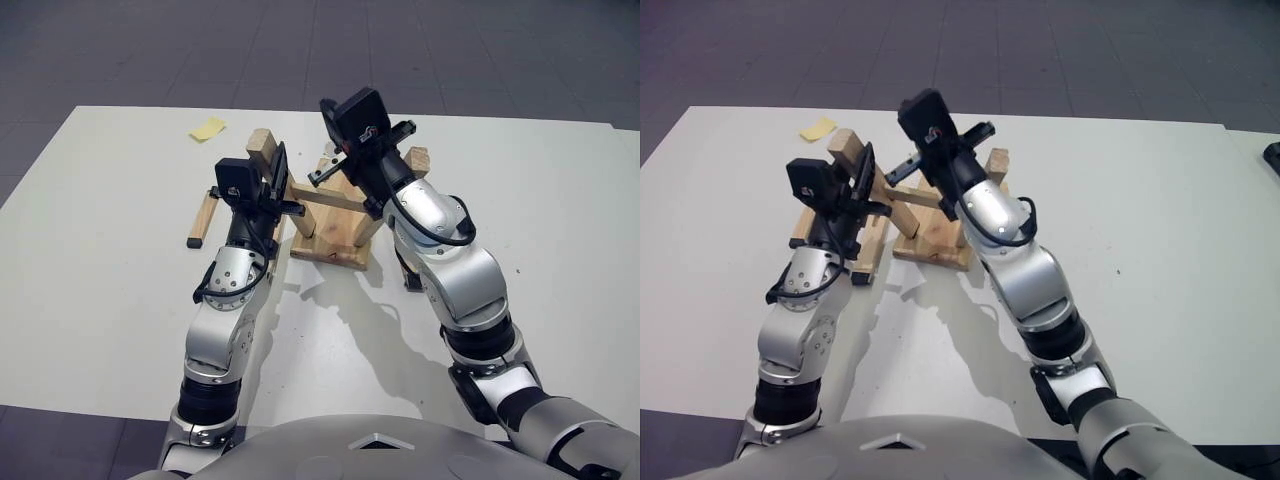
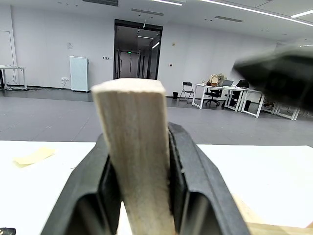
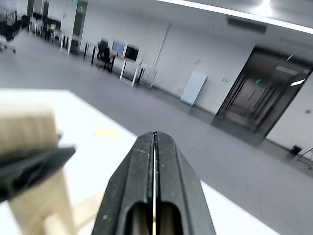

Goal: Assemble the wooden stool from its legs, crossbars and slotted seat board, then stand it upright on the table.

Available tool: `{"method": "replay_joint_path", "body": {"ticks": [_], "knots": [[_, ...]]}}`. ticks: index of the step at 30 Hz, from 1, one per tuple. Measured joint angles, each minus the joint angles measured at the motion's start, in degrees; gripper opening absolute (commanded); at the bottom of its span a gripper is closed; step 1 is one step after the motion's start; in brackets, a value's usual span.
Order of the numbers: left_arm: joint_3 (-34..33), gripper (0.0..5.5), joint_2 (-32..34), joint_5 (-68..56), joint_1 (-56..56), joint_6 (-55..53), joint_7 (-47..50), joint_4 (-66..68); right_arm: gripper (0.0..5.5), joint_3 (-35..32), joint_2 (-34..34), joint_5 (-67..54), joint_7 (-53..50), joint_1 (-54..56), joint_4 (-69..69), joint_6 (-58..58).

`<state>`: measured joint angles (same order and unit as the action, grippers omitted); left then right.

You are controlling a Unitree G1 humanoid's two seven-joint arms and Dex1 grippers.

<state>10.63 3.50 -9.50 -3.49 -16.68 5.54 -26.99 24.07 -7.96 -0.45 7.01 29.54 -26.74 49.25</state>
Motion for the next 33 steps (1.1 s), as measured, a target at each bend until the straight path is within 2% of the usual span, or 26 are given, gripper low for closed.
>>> {"method": "replay_joint_path", "body": {"ticks": [2,7,10,14,17,19,23,26,29,33], "knots": [[0.0,1.05,0.0,0.0,-0.4,-0.1,0.0,0.4,0.00,1.9,-0.9,-1.4,2.5,-1.7,1.2,5.0],[-0.2,1.05,0.0,-0.2,-1.2,-0.3,0.1,1.5,0.00,1.5,-1.4,-1.5,4.5,-0.5,2.1,6.4],[-0.2,1.05,0.0,-0.3,-1.8,-0.3,0.0,1.9,0.00,1.2,-1.3,-0.4,3.5,-0.5,4.0,1.8],[-0.2,1.05,0.0,-0.4,-2.9,-0.3,0.0,2.8,0.00,-4.8,0.8,1.0,-1.0,0.5,3.8,-9.1],[-0.2,1.05,0.0,-0.4,-3.2,-0.3,0.1,3.1,0.00,-8.1,2.9,0.7,-2.2,2.3,2.4,-12.4],[-0.2,1.05,0.0,-0.4,-3.2,-0.3,0.1,3.2,0.00,-8.2,3.8,-1.1,-1.0,2.3,2.5,-10.0],[-0.2,1.05,-0.1,-0.8,-3.4,-0.3,0.1,3.4,0.00,-4.6,2.3,-6.6,5.9,-2.1,5.2,5.1],[-0.4,1.05,-0.1,-1.0,-3.5,-0.4,0.2,4.0,0.00,-6.0,2.4,-9.6,8.2,-1.0,5.0,10.1],[-0.6,1.05,-0.1,-1.1,-3.6,-0.4,0.2,4.2,0.00,-6.0,1.8,-9.4,8.4,-0.3,5.9,8.5],[-0.6,1.05,-0.1,-1.3,-4.0,-0.4,0.0,4.2,0.00,-8.0,1.7,-6.1,4.8,0.0,7.6,-0.1]]}}
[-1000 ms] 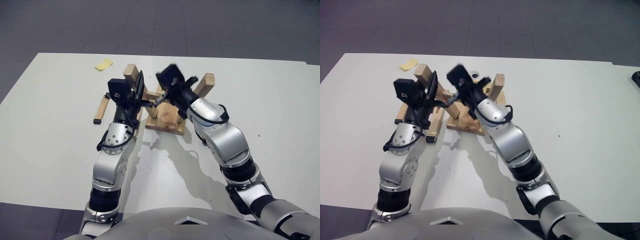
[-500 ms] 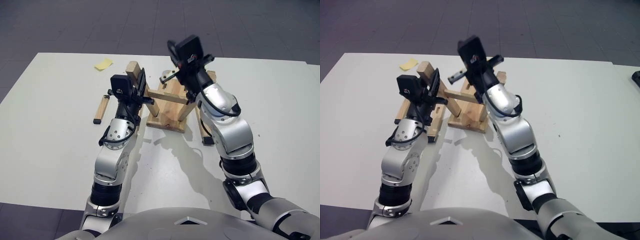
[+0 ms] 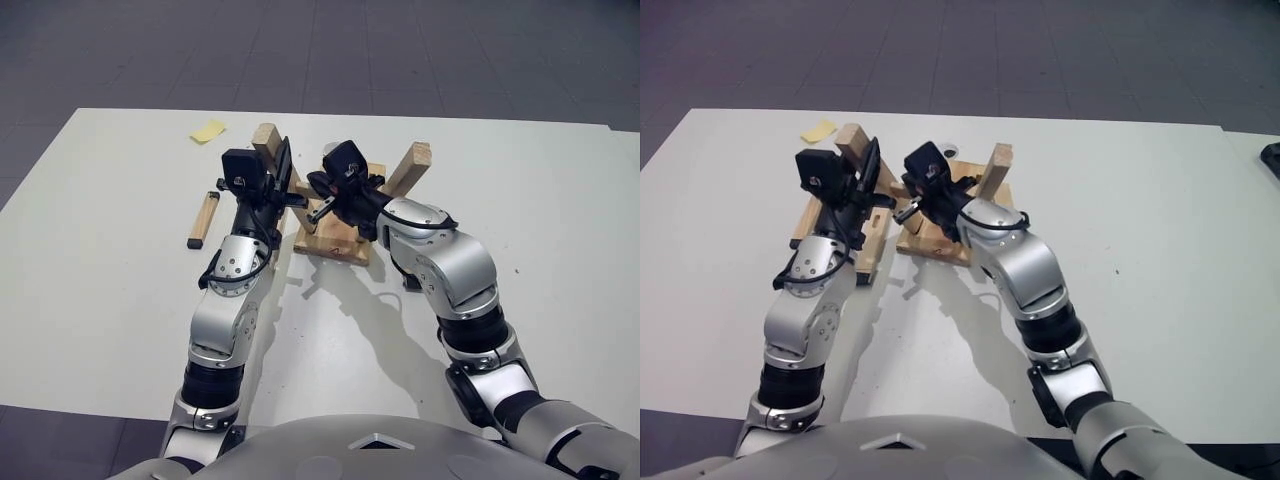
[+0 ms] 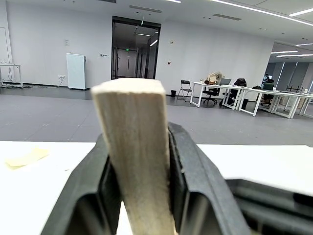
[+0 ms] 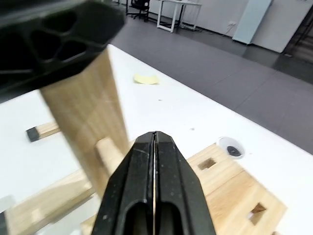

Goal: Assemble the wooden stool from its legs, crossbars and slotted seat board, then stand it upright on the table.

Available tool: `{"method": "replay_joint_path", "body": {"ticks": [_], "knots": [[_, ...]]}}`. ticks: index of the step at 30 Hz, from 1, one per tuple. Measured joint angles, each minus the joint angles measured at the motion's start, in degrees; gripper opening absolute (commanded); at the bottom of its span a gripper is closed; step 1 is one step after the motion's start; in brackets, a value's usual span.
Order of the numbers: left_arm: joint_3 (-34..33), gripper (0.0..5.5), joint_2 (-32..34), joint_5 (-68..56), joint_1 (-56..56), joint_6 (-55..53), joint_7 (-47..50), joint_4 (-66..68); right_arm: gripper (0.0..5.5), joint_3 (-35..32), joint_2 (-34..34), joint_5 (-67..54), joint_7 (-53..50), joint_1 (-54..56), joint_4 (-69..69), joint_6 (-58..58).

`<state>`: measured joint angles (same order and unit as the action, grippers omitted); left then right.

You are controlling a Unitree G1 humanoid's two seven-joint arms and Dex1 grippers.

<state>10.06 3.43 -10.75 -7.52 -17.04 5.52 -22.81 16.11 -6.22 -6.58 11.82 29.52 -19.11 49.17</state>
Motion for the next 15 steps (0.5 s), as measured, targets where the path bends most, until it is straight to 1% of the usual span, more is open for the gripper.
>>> {"method": "replay_joint_path", "body": {"ticks": [2,5,7,10,11,15], "knots": [[0.1,1.05,0.0,-0.1,-0.2,0.0,0.0,0.0,0.00,-2.7,0.9,0.8,-2.6,1.7,-0.9,-4.4],[0.1,1.05,0.0,-0.1,-0.2,0.0,0.0,0.0,0.00,-4.9,2.5,0.9,-4.5,4.5,-2.9,-6.9],[0.1,1.05,0.0,-0.1,-0.2,0.0,0.0,0.0,0.00,-4.1,3.0,0.6,-4.2,4.3,-3.0,-3.8],[0.2,1.05,0.0,-0.1,-0.2,0.0,0.0,0.0,0.00,-0.5,3.0,-1.0,-2.4,0.5,-1.5,7.4],[0.2,1.05,0.1,-0.3,-0.1,0.0,-0.4,-0.1,0.00,0.3,2.7,-1.4,-2.1,-0.4,-1.2,9.5],[0.1,1.05,0.1,-0.5,0.0,-0.5,-0.6,-0.2,0.00,0.2,1.8,-1.7,-0.9,1.3,-1.1,12.4]]}}
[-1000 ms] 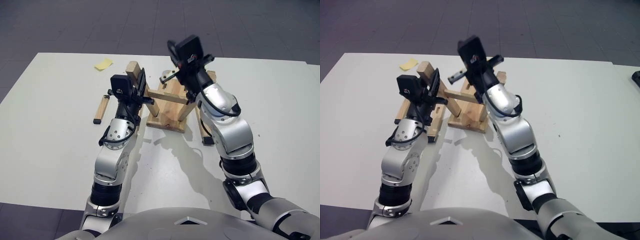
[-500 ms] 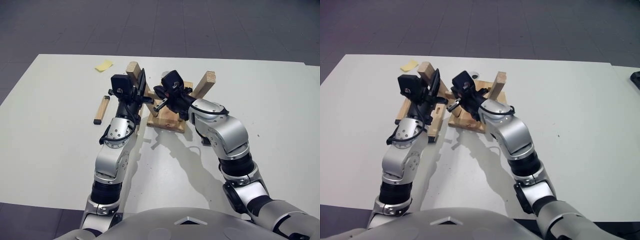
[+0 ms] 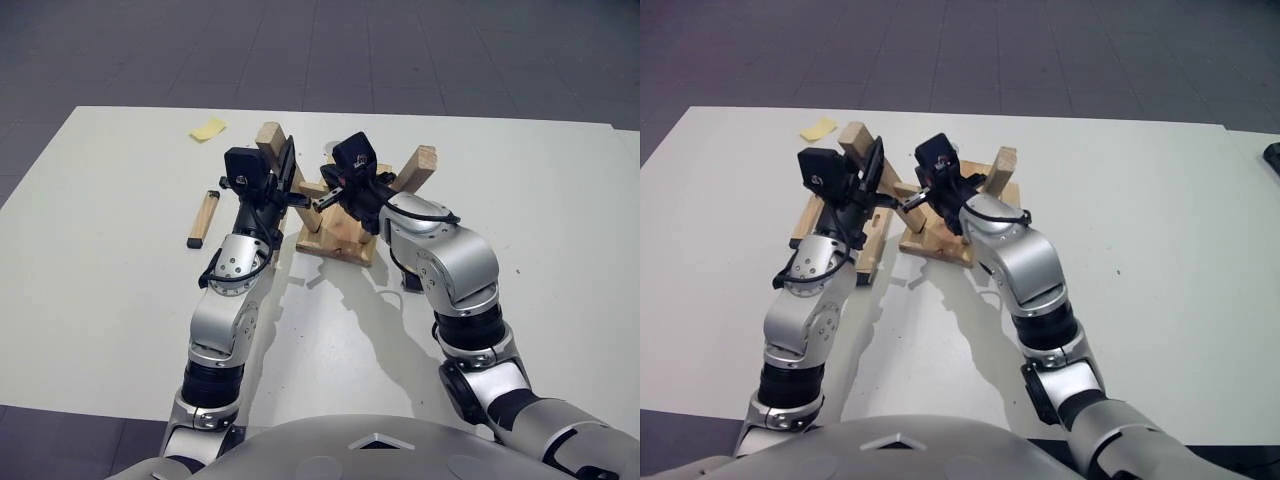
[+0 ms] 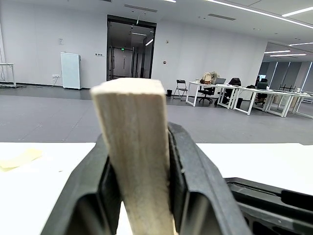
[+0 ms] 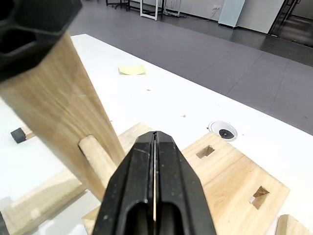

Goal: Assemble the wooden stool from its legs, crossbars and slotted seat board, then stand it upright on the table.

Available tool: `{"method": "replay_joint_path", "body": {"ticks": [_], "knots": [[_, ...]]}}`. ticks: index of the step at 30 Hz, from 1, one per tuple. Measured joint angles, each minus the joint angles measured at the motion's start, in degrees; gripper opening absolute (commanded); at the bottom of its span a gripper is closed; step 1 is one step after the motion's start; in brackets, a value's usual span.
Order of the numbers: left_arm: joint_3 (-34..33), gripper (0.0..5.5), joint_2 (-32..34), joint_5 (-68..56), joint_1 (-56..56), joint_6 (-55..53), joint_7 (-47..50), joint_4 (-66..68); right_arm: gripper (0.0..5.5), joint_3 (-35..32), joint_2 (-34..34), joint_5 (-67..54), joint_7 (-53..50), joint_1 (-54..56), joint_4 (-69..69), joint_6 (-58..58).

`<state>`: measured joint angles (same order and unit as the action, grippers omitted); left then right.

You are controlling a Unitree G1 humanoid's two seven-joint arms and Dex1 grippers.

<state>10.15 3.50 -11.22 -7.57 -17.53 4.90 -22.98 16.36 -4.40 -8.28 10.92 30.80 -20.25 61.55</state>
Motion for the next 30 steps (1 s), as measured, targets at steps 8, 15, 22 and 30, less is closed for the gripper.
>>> {"method": "replay_joint_path", "body": {"ticks": [8,15,22,30], "knots": [[0.3,1.05,0.0,0.0,-0.3,-0.1,-0.1,-0.1,0.00,-6.0,1.2,1.6,-3.0,4.0,0.3,-18.1],[0.2,1.05,0.0,-0.1,-0.5,-0.7,-0.1,-0.4,0.00,-4.1,2.5,-4.5,0.2,-1.0,-1.7,-5.0],[-0.3,1.05,0.3,-0.2,-1.4,-3.0,-0.2,-0.3,0.00,-2.0,-0.6,-8.2,4.5,-1.5,-1.7,3.9],[-0.4,1.05,0.5,-0.2,-1.9,-3.1,-0.7,-0.3,0.00,-9.4,-0.7,-4.7,1.1,3.1,-5.6,-15.8]]}}
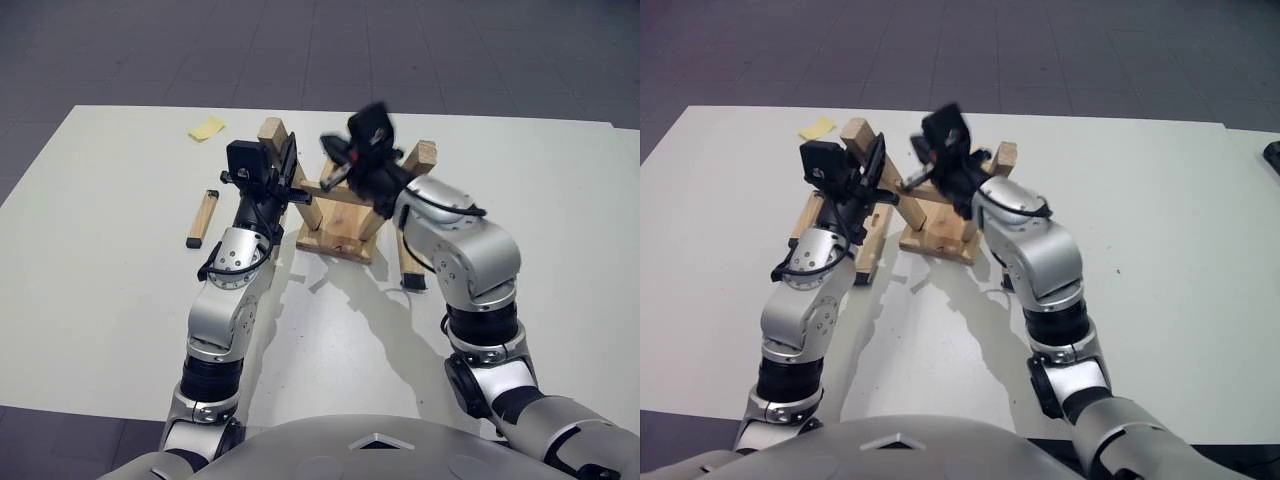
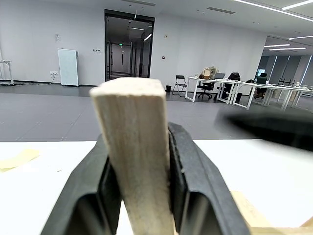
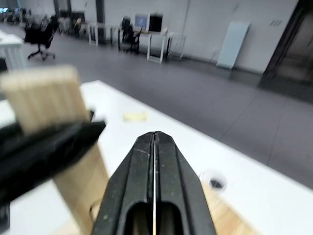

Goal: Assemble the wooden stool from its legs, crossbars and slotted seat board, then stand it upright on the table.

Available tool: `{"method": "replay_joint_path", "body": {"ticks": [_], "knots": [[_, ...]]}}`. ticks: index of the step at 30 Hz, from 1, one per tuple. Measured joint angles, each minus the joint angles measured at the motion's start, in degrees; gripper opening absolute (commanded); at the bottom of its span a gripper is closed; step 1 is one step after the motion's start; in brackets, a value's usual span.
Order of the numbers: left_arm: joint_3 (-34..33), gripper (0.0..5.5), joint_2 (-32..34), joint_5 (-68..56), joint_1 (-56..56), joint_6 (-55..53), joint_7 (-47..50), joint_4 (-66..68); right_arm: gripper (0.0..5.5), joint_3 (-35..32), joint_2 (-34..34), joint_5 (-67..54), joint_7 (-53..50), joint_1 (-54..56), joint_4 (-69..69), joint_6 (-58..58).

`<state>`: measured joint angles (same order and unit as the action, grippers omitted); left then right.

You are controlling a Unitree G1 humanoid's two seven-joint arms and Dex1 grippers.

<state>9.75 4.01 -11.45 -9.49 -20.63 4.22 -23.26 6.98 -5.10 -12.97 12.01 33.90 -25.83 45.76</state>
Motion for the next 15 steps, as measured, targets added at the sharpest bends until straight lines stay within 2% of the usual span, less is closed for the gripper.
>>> {"method": "replay_joint_path", "body": {"ticks": [1,3,9,15], "knots": [[0.0,1.05,0.1,0.0,0.0,0.0,-0.1,0.0,0.00,-1.7,0.3,-0.3,-0.5,1.4,-1.1,-1.8],[0.8,1.05,1.3,-0.1,-0.3,0.0,-1.1,-0.1,0.31,-8.1,1.2,-2.5,-2.6,7.3,-2.7,-6.5],[3.8,1.09,5.8,-0.4,-1.8,0.0,-5.1,-1.2,1.23,-19.7,-0.7,-4.4,-7.2,16.2,0.1,-14.2],[5.4,1.16,9.8,-3.9,-2.2,0.0,-11.1,-2.0,2.26,-25.4,-4.0,-4.7,-9.0,17.0,5.0,-17.0]]}}
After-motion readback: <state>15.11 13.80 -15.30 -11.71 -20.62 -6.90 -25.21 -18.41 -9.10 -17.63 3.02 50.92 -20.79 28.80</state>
